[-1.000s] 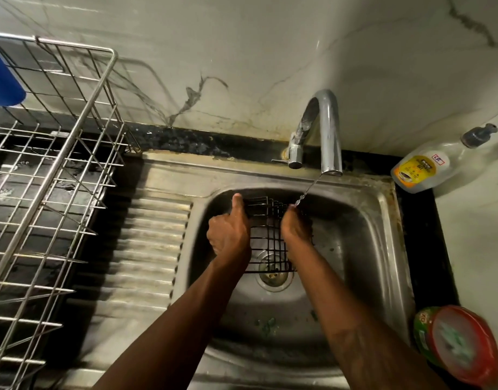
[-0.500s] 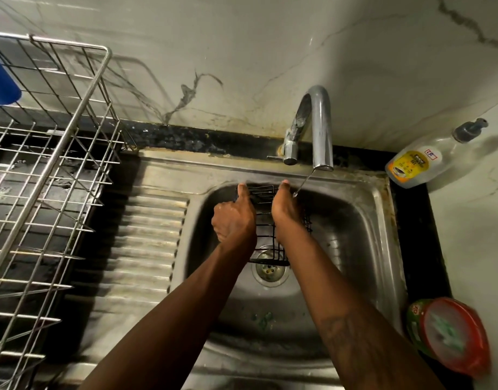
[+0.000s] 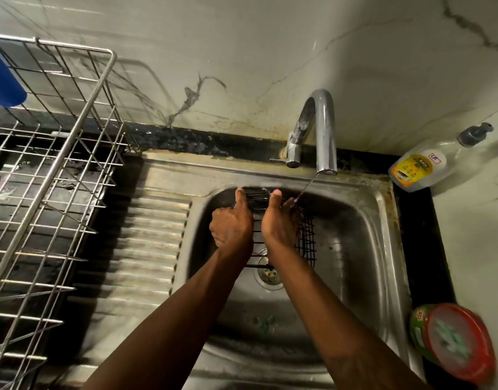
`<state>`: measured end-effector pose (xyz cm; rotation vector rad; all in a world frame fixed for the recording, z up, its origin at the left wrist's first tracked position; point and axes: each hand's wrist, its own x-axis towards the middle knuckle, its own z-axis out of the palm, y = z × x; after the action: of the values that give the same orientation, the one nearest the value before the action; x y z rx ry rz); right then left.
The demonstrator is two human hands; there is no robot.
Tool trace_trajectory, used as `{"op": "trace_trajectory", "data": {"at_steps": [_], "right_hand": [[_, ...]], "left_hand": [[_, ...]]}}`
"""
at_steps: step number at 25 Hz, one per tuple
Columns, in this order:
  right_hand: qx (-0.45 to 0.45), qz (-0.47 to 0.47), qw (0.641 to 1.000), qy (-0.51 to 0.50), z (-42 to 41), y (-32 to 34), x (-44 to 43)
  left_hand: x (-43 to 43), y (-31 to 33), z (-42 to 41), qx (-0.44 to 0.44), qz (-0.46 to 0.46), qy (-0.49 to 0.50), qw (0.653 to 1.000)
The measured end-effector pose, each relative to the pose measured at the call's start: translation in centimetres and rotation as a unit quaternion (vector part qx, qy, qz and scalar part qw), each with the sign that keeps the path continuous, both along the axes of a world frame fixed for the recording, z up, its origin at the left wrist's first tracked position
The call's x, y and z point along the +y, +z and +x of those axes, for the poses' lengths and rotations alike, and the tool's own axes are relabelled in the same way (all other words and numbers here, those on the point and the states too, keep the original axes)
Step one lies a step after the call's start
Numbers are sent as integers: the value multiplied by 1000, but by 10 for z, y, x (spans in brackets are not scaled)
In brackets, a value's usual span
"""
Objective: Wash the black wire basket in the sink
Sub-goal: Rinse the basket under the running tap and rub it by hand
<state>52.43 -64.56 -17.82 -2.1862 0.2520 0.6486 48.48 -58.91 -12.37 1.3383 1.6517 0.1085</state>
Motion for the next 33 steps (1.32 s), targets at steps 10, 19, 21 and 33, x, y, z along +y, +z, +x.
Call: {"op": "trace_trajectory", "data": {"at_steps": [10,19,21,33], "right_hand": [[204,158,965,-46,-1,-48,-55],[36,170,985,3,-5,69,-101],[50,174,983,10,1,64,-109],[-1,-55,998,27,46,-74,-157]], "left_hand": [[-3,24,-5,-71,65,-64,993],[-48,16,21,-184,-90,-201,958],[-55,17,30,-187,-155,-225,944],[-6,4,45,-248,-202,-37,947]]}}
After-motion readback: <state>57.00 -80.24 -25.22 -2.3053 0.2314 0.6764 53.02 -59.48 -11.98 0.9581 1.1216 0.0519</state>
